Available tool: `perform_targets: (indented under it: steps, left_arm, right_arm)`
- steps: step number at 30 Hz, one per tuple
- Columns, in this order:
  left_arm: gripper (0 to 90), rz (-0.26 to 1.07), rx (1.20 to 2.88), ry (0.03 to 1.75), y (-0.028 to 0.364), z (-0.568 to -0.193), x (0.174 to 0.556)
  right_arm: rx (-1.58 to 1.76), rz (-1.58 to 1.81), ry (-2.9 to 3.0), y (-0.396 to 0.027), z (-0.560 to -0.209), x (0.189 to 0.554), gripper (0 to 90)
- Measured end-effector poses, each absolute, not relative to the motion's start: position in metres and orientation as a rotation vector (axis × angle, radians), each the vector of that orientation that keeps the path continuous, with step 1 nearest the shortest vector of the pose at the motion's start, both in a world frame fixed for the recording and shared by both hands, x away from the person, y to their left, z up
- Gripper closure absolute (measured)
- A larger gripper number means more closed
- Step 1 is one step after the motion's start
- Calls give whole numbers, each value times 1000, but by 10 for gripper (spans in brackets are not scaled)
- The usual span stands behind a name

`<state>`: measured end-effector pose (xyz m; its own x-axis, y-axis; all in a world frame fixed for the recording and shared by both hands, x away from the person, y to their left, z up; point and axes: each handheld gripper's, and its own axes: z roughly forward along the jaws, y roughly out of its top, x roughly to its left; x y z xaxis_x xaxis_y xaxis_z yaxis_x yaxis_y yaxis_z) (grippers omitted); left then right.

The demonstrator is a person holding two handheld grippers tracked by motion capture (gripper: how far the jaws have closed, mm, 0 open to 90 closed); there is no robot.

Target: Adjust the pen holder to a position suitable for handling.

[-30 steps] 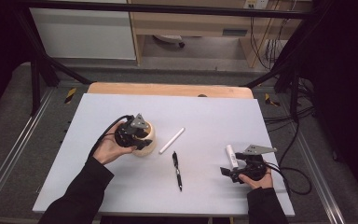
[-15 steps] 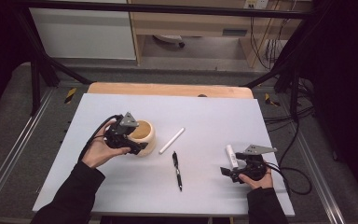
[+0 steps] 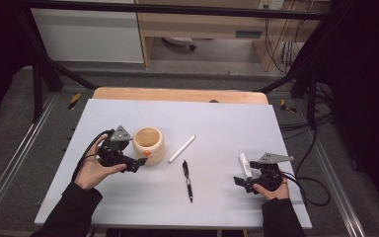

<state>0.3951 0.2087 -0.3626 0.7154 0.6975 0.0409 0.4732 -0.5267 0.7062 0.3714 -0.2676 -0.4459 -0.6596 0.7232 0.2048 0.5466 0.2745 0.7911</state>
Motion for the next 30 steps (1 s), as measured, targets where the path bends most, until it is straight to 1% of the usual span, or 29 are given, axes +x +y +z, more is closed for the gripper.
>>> perform_targets:
  steps: [10,23,30]
  left_arm:
    - [47,419,2183,915,225,-391,377]
    - [46,401,2100,988,254,-429,365]
    - [44,394,2093,990,262,-438,360]
  right_arm:
    - [1204,1334,2336,-267,-445,372,10]
    - [1206,1331,2339,-258,-439,371,8]
    - [1206,1315,2350,-249,-435,371,8]
